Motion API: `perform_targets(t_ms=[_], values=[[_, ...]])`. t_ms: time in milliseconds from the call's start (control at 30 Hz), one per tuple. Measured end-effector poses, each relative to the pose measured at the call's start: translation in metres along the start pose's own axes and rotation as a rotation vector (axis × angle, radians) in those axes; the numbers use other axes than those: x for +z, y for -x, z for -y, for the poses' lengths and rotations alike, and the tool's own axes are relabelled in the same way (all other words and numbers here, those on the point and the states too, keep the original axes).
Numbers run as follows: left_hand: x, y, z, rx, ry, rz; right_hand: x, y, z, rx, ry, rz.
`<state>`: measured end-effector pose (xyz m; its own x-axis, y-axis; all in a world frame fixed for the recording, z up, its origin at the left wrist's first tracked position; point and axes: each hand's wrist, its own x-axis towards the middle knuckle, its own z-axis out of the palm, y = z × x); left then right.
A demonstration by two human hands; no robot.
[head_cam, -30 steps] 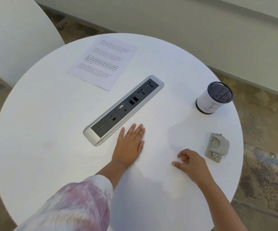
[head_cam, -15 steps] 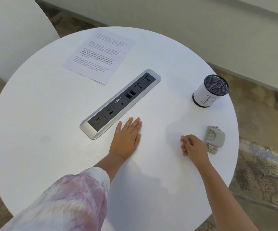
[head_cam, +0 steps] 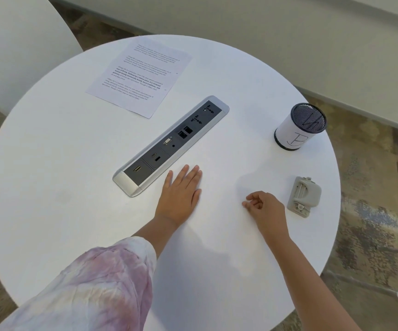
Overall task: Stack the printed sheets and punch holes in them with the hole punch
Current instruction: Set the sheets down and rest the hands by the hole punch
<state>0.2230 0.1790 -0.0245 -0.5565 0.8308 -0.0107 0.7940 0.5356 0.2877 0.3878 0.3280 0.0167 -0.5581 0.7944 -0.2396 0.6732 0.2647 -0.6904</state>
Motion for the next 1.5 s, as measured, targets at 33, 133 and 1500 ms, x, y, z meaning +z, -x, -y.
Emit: perform_targets(t_ms=[33, 133, 1500], values=[[0.0, 0.0, 0.0, 0.0, 0.003, -0.003, 0.001, 0.0, 0.001, -0.002, 0.027, -0.012], [-0.001, 0.0, -0.001, 0.0, 0.012, 0.001, 0.002, 0.001, 0.003, -0.021, 0.13, -0.035], [-0.001, 0.0, -0.001, -0.002, -0.009, 0.022, -0.026, -0.019, 0.011, 0.346, -1.173, 0.129]])
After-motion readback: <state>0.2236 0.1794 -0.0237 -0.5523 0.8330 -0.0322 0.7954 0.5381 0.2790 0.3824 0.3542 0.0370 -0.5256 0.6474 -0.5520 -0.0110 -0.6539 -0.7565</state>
